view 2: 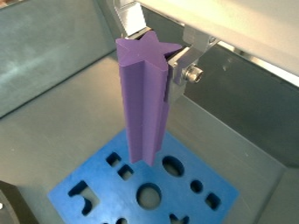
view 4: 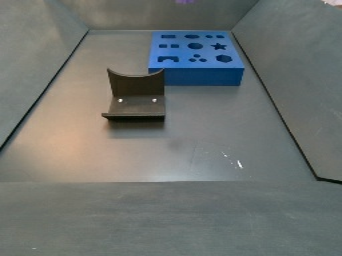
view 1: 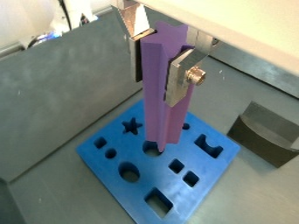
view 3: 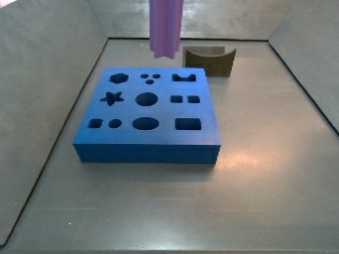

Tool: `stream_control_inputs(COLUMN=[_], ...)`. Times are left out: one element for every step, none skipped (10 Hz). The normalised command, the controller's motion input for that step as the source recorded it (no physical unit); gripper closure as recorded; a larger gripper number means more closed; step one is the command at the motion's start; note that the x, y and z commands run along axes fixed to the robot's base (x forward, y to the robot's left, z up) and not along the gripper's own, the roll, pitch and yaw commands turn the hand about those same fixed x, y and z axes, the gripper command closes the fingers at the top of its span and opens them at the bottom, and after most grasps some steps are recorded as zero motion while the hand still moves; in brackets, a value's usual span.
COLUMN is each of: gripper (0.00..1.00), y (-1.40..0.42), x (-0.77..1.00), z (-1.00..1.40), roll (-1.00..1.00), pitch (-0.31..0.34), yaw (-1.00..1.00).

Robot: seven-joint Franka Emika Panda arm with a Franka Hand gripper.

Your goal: Insert the star object.

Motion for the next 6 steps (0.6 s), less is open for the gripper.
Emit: stream_control_inputs(gripper=[1.0, 1.0, 1.0, 1.0, 1.0, 1.0], y=[0.15, 0.15, 0.14, 0.1, 0.1, 0.08], x=[-0.66, -0.65, -0.64, -0.56, -0.57, -0.55], z=[-0.38, -0.49, -0.49, -0.52, -0.59, -0.6], roll=[-0.08, -0.06, -0.05, -0.1, -0.17, -0.2], pitch=[-0.099, -0.061, -0.06, -0.024, -0.011, -0.004], yaw=[-0.61, -0.66, -0.67, -0.7, -0.66, -0.65])
